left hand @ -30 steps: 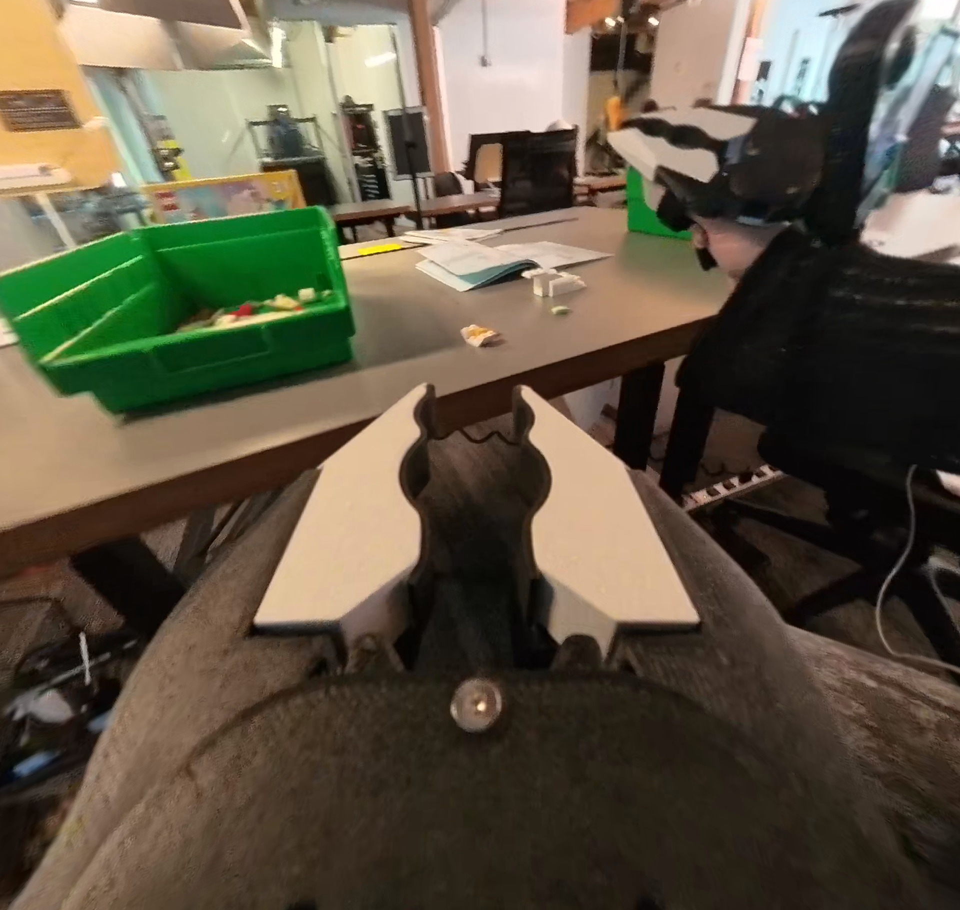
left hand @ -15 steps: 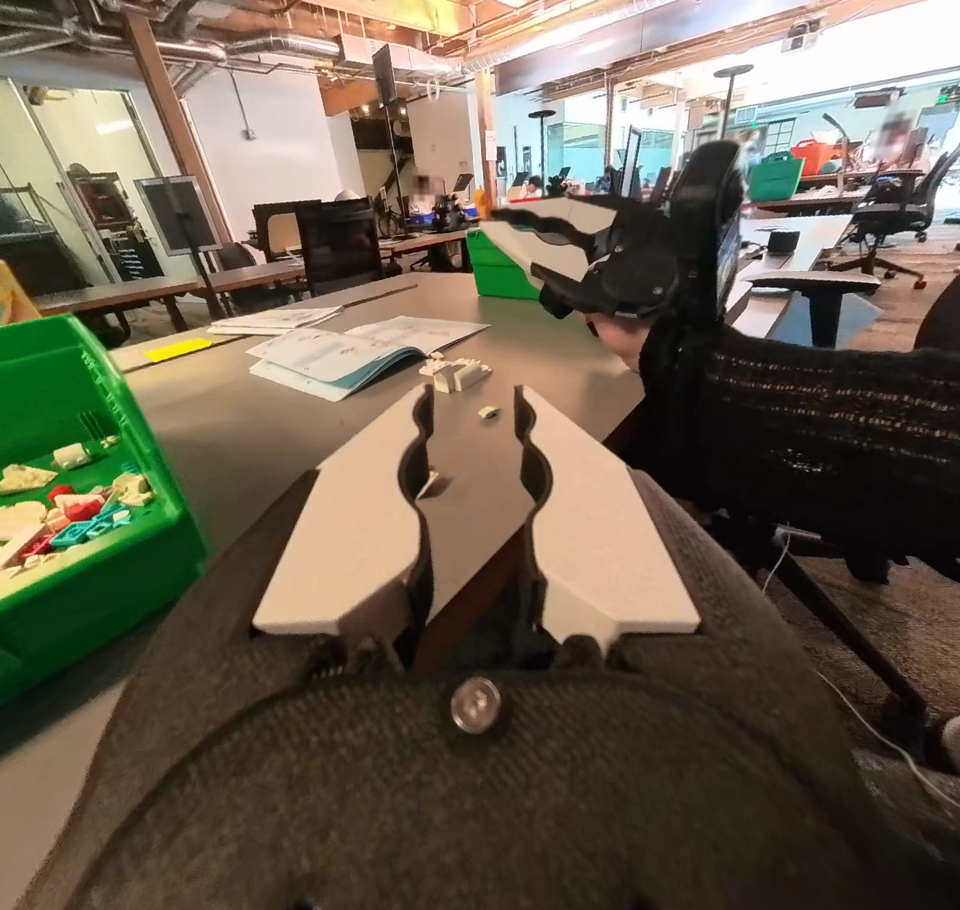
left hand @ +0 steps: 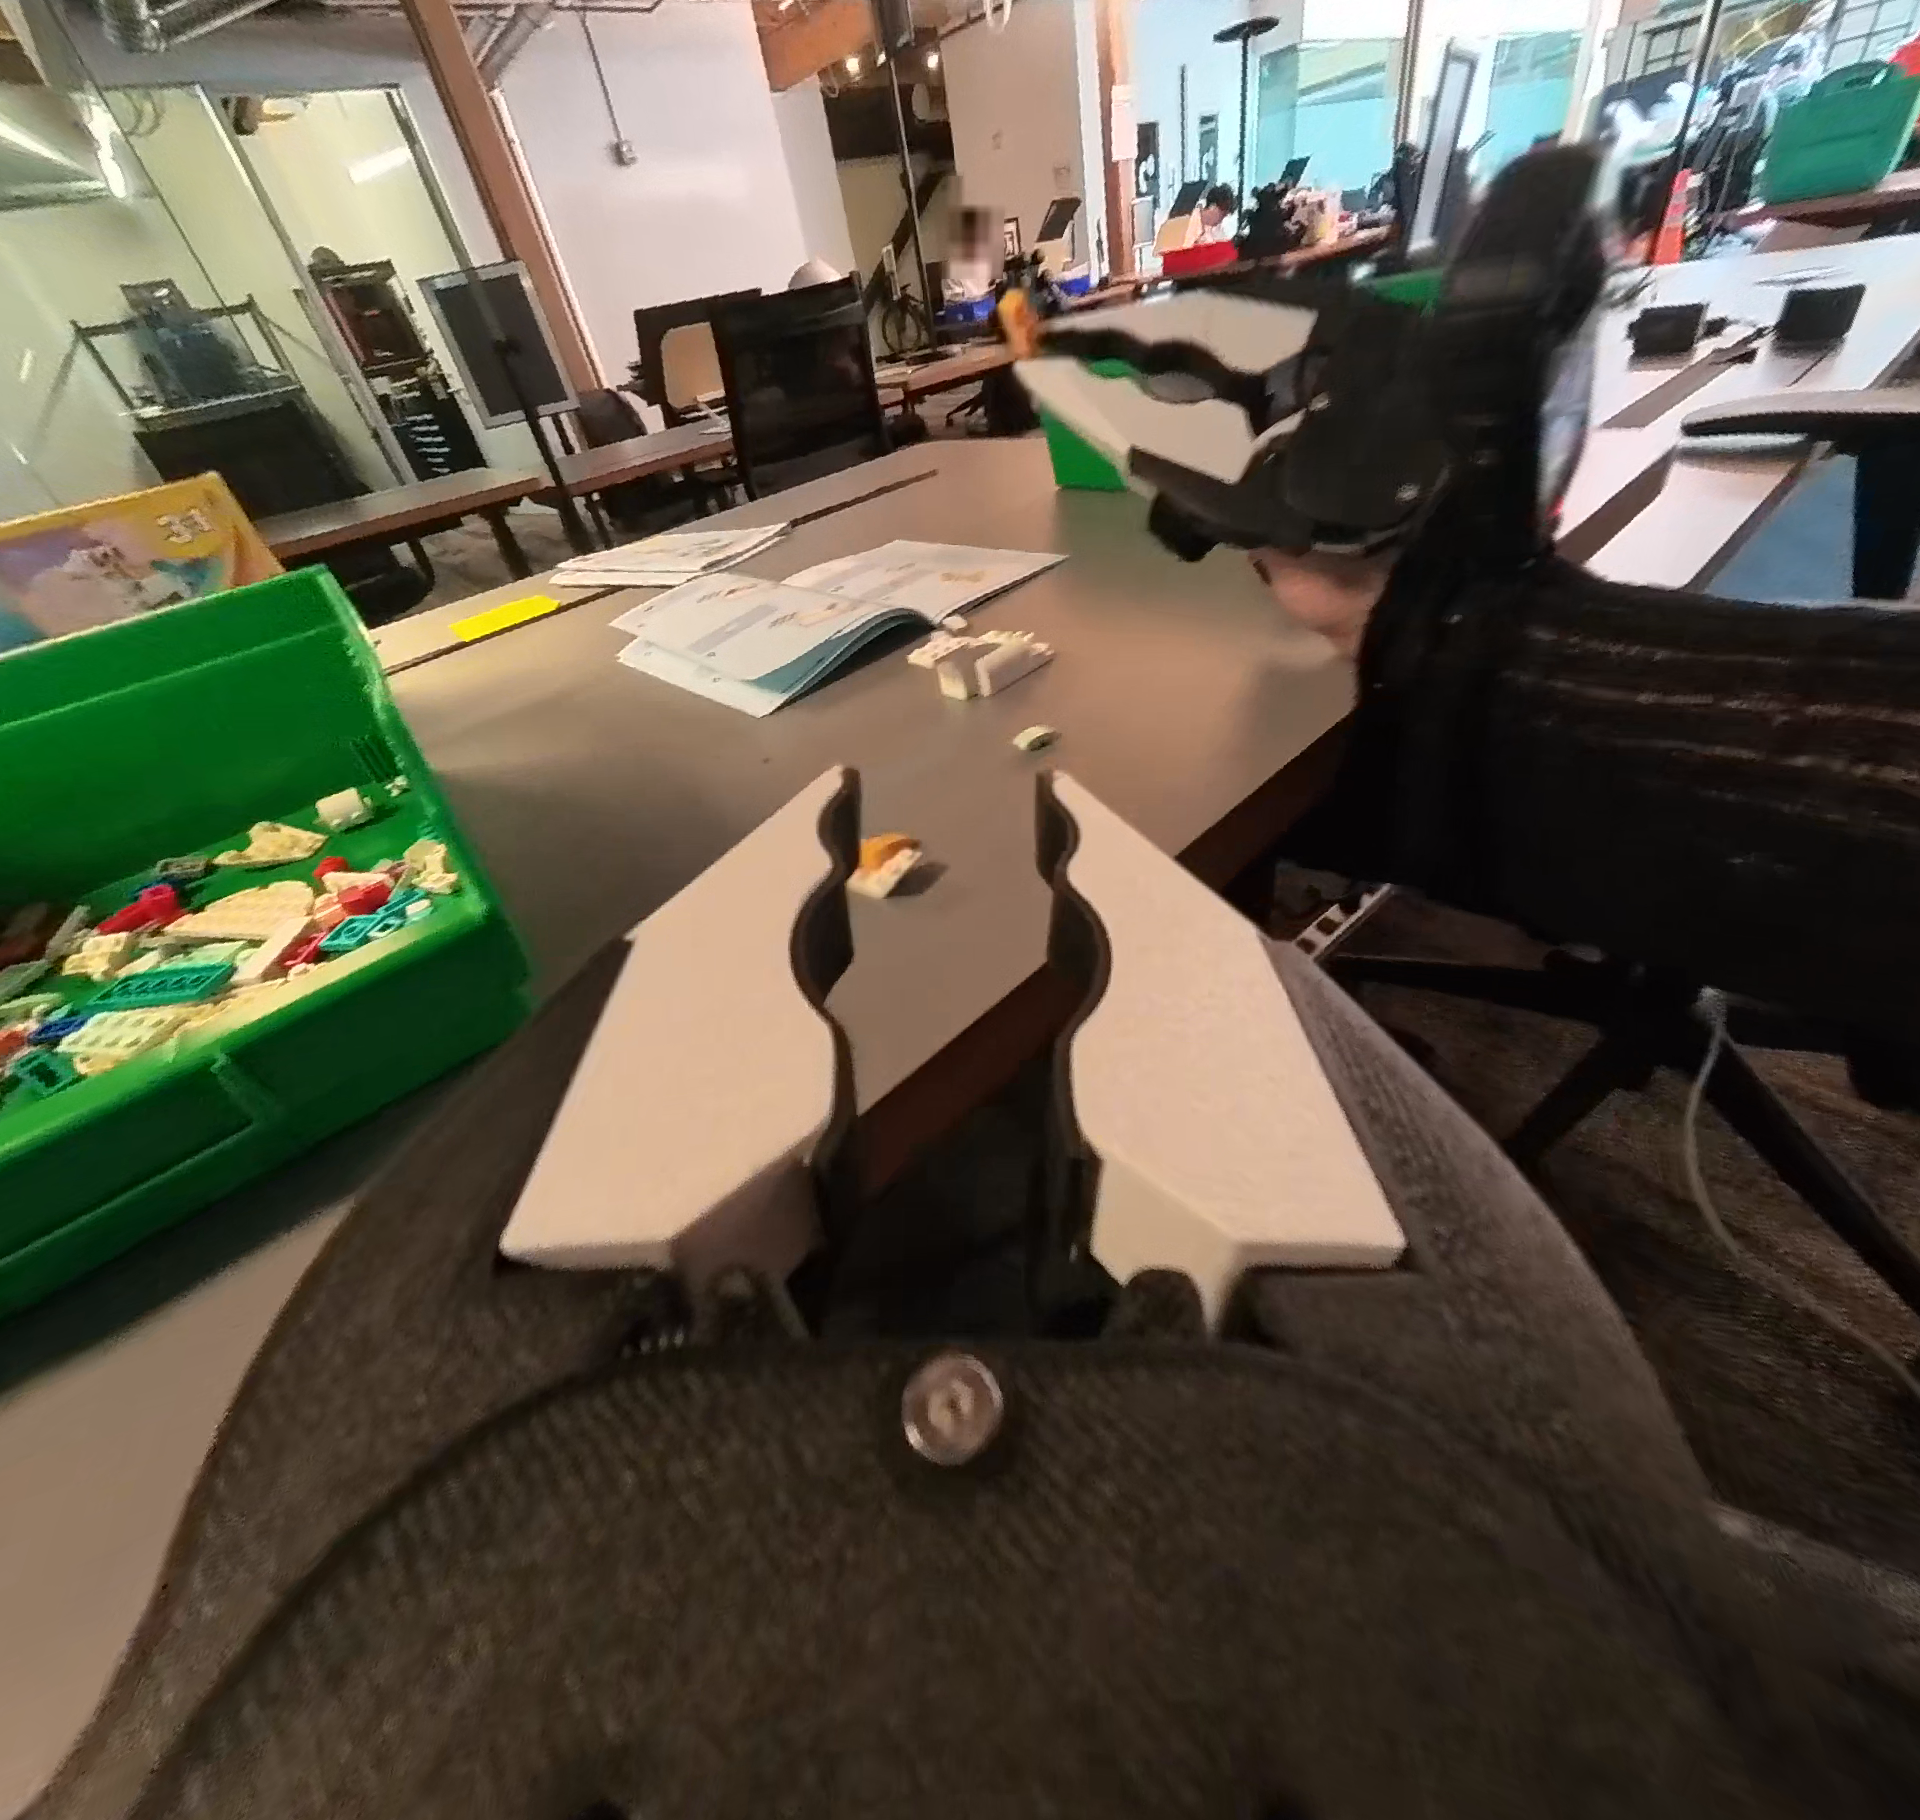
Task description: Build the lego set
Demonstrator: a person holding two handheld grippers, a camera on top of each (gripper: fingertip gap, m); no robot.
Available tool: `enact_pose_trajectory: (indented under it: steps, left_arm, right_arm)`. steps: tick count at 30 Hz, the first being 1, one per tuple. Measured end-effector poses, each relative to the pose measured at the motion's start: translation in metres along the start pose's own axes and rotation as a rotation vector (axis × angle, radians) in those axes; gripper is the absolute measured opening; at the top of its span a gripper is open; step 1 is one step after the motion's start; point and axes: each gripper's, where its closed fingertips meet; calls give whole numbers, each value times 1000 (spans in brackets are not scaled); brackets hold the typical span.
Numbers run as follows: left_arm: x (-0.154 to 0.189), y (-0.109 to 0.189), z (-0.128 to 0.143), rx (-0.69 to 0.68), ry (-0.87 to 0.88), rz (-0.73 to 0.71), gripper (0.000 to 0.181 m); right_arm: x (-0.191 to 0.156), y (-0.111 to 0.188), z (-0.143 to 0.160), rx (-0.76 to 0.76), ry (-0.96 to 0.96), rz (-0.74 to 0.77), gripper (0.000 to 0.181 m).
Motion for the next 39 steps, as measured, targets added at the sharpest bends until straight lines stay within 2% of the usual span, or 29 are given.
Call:
enact_pose_trajectory:
  steps: [1,4,7,10,13,15,17,20,22,25,27,31,37,39]
  left_arm:
    - [-5,-2,3,-10,-14,-11,33]
    - [-18,-18,14,-59,-72,-1,36]
    - [-25,-44,31,-187,-120,59,45]
    - [-24,-66,40,-309,-87,134,53]
    - [-29,-71,50,-404,-34,148,56]
    - [-23,-68,44,-393,12,173,56]
    - [-5,-65,20,-302,42,223,54]
    - [8,-67,-19,-135,-114,205,45]
    - [4,-76,-32,-76,-227,148,44]
    - [1,-91,-24,-140,-247,170,42]
    - [-1,-100,-13,-192,-219,206,40]
    - [4,-110,-4,-207,-118,294,29]
    - [0,-122,6,-272,-83,320,10]
    - [-1,-125,7,-285,-118,332,7]
  right_arm:
    - [0,2,-4,21,-4,-3,5]
    - [0,9,-18,95,1,-1,5]
    - [-4,14,-28,151,29,-21,5]
    - [-13,15,-36,193,63,-61,5]
    - [-24,18,-42,225,134,-97,5]
    - [-30,21,-44,240,177,-110,6]
    - [-33,25,-49,255,239,-92,6]
    - [-51,29,-60,299,409,-95,6]
    - [-69,33,-66,332,535,-119,6]
    - [-82,34,-69,341,650,-120,6]
    - [-84,34,-69,340,669,-126,6]
    - [-95,37,-66,351,714,-173,6]
    - [-102,36,-64,362,733,-209,6]
    - [-103,35,-60,357,659,-257,6]
Point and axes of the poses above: each gripper's, where its closed fingertips meet, y back along the fingers, z out of its underside, x = y × z across the jaws, and after that the axes turned 12 degrees about y, right-handed
